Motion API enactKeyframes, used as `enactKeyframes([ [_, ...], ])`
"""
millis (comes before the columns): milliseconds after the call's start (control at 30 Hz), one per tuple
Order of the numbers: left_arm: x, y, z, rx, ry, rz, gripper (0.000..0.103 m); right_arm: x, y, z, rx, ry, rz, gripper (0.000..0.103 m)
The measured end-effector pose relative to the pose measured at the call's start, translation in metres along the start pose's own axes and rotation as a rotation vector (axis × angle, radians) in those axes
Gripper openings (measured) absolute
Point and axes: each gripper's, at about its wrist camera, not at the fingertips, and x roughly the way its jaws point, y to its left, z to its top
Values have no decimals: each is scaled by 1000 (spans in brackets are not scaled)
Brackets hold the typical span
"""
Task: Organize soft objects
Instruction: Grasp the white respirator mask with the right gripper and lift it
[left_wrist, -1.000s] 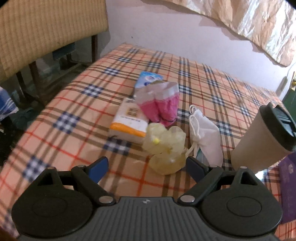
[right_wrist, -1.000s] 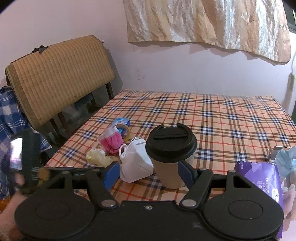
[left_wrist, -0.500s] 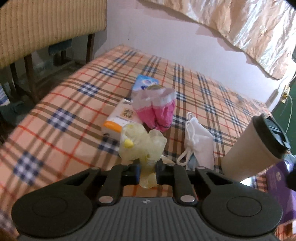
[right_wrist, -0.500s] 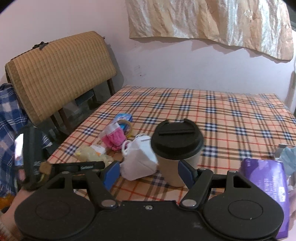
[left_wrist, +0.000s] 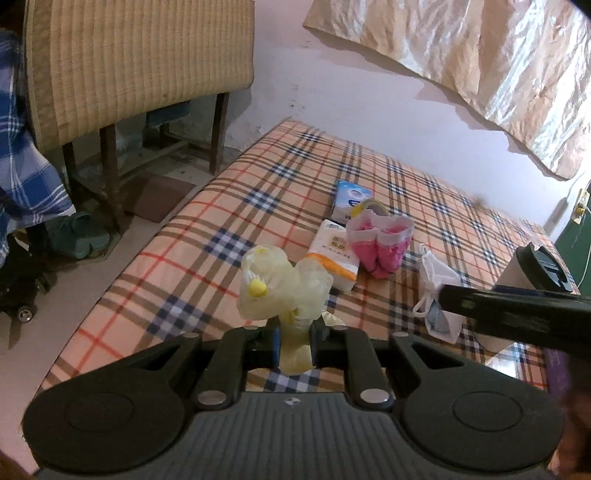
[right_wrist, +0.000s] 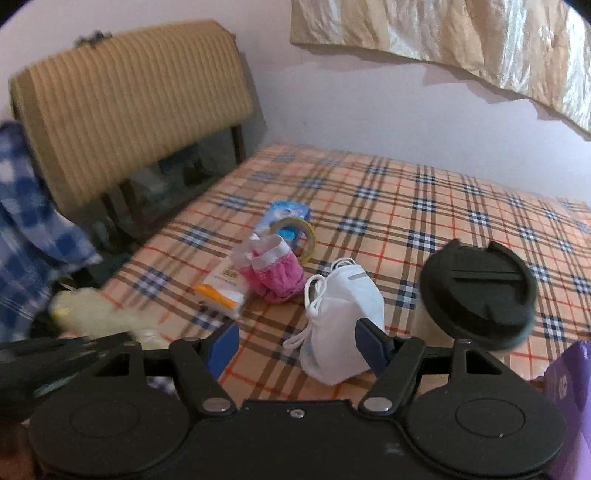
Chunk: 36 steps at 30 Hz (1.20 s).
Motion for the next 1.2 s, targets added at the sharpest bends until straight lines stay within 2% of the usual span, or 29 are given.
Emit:
enactKeyframes([
  [100, 2, 3, 0, -7, 1, -9, 17, 24, 8, 1, -20, 38, -62, 89],
  [233, 4, 7, 1, -8, 0, -22, 17, 52, 13, 2, -50, 77, -132, 90],
  [400, 9, 8, 2, -11, 3, -33, 17, 82, 15, 2, -102, 117, -173, 94],
  [467, 11, 10, 1, -16, 6, -33, 17, 85, 16, 1, -130, 107, -175, 94],
  [533, 12, 11, 1, -22, 7, -32, 17, 84, 16, -2, -140, 91, -179, 86],
  [567, 13, 12, 1, -25, 8, -31, 17, 80, 15, -3, -139, 72, -190, 67],
  [600, 12, 12, 1, -25, 9, -29, 17, 77, 13, -3, -130, 59, -189, 55],
  [667, 11, 11, 0, -25, 7, -31, 17, 68, 3, -5, -76, 53, -122, 53],
  [767, 8, 10, 0, -25, 3, -35, 17, 47, 0, -11, -51, 25, -59, 49],
  [900, 5, 4, 0, -12, -2, -38, 17, 10, 4, -20, -29, -21, 14, 49],
  [1200, -11, -15, 3, 27, -28, -62, 17, -46, -9, -20, 54, -97, 85, 49],
])
